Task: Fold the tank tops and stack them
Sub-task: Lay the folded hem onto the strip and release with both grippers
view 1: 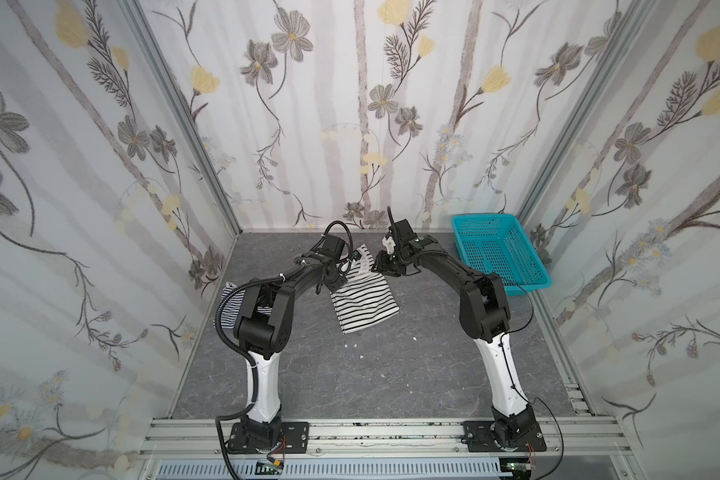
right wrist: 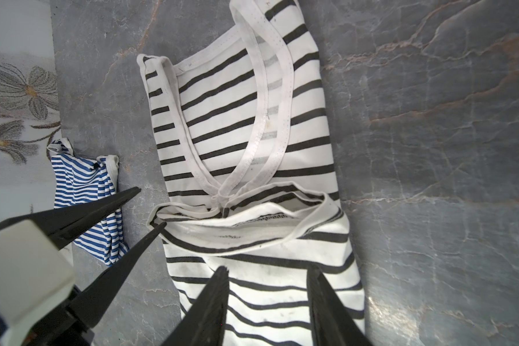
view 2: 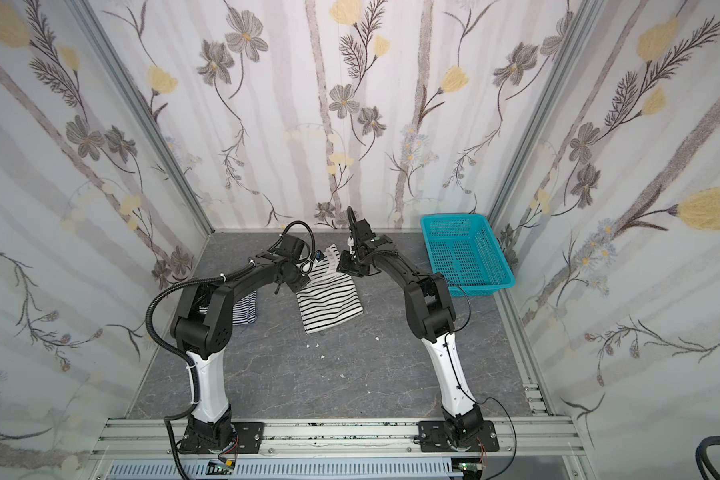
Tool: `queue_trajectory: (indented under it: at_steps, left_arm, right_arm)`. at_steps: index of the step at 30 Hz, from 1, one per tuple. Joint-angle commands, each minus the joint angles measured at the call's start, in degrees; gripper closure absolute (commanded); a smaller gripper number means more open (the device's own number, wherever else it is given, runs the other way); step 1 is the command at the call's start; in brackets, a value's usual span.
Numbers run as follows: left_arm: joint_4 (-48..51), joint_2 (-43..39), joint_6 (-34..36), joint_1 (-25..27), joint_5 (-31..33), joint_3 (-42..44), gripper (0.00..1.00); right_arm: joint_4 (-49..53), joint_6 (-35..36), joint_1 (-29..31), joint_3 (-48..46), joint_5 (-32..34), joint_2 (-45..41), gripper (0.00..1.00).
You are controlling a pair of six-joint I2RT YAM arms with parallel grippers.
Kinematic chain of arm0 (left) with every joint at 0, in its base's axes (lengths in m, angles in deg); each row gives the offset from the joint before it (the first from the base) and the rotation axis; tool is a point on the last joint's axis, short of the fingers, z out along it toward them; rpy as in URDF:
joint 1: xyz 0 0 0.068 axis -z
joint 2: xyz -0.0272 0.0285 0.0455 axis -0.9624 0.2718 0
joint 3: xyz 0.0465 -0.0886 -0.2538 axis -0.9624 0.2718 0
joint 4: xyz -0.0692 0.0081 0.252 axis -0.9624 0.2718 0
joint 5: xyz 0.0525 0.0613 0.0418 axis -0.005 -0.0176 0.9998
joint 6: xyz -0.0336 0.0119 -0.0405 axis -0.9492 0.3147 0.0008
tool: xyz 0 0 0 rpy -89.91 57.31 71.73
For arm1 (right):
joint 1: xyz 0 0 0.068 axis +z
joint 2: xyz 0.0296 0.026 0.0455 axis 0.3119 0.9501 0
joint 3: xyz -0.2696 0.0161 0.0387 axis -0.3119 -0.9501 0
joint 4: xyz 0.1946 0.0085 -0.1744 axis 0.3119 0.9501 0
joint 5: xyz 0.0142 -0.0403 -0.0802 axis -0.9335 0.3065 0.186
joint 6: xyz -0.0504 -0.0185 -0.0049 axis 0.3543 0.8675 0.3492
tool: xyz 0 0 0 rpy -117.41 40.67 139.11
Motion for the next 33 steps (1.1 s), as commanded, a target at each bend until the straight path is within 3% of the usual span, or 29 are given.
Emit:
queue_trajectory:
  at_steps: [1,6,10,16,22,33]
  left_arm:
    - [-2.52,-3.89,-2.67,0.33,-1.32,1.87,0.58]
    - [-2.48,-8.77,-1.94,3.16,-2.67,7.03,0.59]
    - [-2.39,-9.14,-2.1,4.67,-5.96,8.73,0.68]
    - [-2.34,-3.83,-2.53,5.1,-8.03,5.35,0.74]
    - [-1.86,-0.3,-2.76,5.61,-9.7,2.52,0.76]
    - [-1.94,7.49,-2.78,4.59,-5.94,-4.88,0.76]
  right_arm:
    - [-2.41,1.05,0.82,-3.57,1.96,-4.68,0.56]
    - [-5.84,0.43,2.73,-13.36,3.44,-10.32,0.61]
    - [-10.23,-1.21,3.58,-21.72,3.48,-14.36,0.7]
    - [-17.43,-4.63,3.96,-31.49,2.16,-18.27,0.68]
    - [-20.66,-6.54,4.18,-35.02,2.06,-20.07,0.67]
    - [-21.43,-7.36,4.25,-34.76,2.06,-20.08,0.67]
